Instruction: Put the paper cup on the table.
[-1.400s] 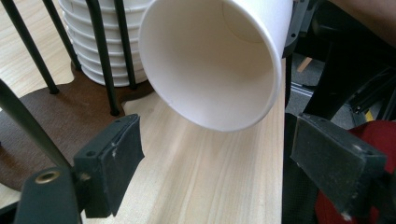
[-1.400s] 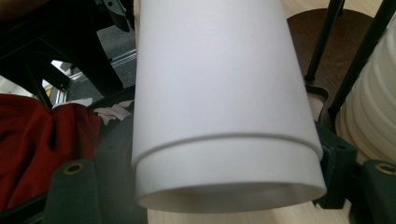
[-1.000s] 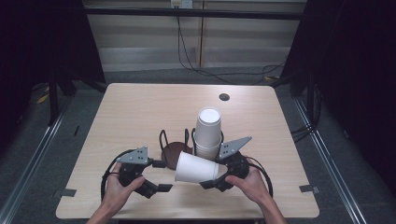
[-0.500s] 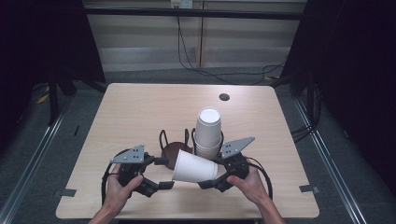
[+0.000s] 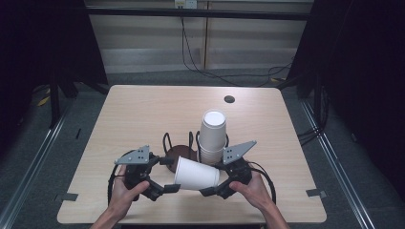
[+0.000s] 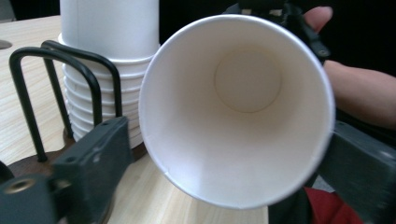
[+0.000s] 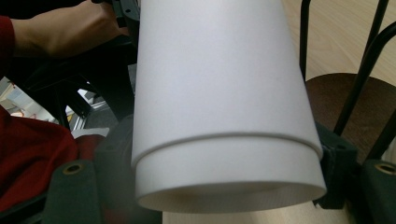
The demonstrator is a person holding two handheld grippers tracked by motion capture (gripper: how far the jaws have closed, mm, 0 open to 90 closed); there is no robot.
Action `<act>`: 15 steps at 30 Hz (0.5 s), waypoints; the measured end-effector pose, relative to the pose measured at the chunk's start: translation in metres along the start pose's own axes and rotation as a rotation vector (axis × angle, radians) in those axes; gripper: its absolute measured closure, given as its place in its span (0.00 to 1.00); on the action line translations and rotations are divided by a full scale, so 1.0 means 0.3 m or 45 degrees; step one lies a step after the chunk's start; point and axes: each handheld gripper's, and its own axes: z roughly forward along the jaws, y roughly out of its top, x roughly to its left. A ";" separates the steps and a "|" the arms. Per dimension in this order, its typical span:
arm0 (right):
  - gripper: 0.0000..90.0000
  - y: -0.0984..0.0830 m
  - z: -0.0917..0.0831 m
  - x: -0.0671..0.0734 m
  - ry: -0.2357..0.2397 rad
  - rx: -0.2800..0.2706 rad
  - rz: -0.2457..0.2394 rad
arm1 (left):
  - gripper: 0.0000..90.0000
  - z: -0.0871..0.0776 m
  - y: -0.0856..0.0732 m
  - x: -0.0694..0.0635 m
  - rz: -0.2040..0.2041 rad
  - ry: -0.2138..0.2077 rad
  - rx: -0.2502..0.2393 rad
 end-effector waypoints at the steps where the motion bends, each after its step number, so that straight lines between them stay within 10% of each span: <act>1: 0.29 0.001 0.002 0.001 0.006 0.004 0.000 | 0.02 0.002 0.001 0.000 0.007 0.001 0.004; 15: 0.29 0.010 0.023 0.011 0.029 0.012 -0.014 | 0.03 0.047 0.003 -0.023 0.015 -0.030 0.048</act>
